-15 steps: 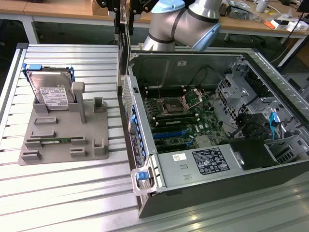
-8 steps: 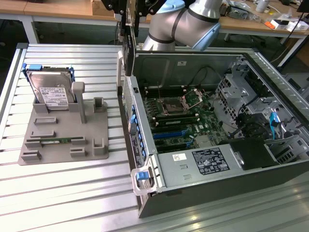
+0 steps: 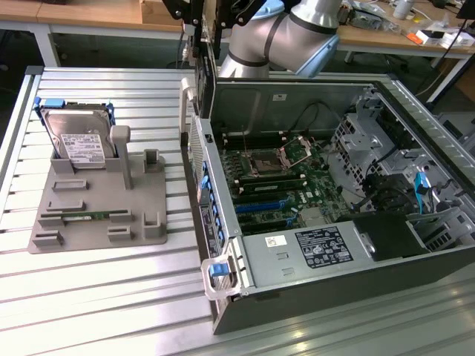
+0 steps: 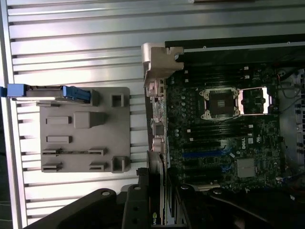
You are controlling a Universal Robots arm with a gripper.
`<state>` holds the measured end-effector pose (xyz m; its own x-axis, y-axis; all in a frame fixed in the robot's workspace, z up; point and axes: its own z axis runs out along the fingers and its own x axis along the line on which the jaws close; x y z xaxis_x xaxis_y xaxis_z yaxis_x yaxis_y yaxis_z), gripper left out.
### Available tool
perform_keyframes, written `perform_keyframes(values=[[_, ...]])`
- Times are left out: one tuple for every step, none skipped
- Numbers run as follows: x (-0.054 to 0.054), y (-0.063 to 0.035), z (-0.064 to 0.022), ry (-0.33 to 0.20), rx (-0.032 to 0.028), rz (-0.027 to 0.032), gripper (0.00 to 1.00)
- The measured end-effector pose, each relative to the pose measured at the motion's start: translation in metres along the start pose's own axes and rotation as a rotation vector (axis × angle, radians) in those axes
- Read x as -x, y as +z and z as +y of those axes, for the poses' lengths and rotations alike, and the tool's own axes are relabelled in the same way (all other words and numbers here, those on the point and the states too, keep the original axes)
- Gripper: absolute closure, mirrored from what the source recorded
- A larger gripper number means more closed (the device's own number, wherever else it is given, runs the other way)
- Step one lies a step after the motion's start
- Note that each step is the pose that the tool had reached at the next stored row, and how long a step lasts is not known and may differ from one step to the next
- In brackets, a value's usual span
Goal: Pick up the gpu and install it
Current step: 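Pick up the gpu and move the gpu toward the slot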
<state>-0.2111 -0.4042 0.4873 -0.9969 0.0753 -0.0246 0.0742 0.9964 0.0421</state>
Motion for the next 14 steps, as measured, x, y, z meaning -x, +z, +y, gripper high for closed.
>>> perform_keyframes(values=[[0.001, 0.0004, 0.0001, 0.0, -0.0002, 0.0001, 0.74], [0.0017, 0.0008, 0.0001, 0.0, -0.0002, -0.0001, 0.74], [0.0028, 0.0014, 0.0002, 0.0, -0.0004, 0.0, 0.74], [0.0033, 0.0016, 0.0002, 0.0, -0.0004, 0.0, 0.74], [0.0035, 0.0018, 0.0002, 0.0, -0.0003, -0.0001, 0.74], [0.0041, 0.0021, 0.0003, 0.0, -0.0004, 0.0, 0.74], [0.0051, 0.0026, 0.0003, 0.0, -0.0006, 0.0, 0.74], [0.0058, 0.0033, 0.0003, 0.0, -0.0006, -0.0001, 0.74], [0.0062, 0.0038, 0.0004, 0.0, -0.0007, -0.0001, 0.74], [0.0067, 0.0045, 0.0004, 0.0, -0.0009, -0.0001, 0.74], [0.0072, 0.0054, 0.0003, 0.0, -0.0011, -0.0001, 0.74], [0.0079, 0.0067, 0.0003, 0.0, -0.0013, -0.0001, 0.74], [0.0083, 0.0074, 0.0003, 0.0, -0.0015, -0.0001, 0.74], [0.0086, 0.008, 0.0003, 0.0, -0.0015, -0.0001, 0.74]])
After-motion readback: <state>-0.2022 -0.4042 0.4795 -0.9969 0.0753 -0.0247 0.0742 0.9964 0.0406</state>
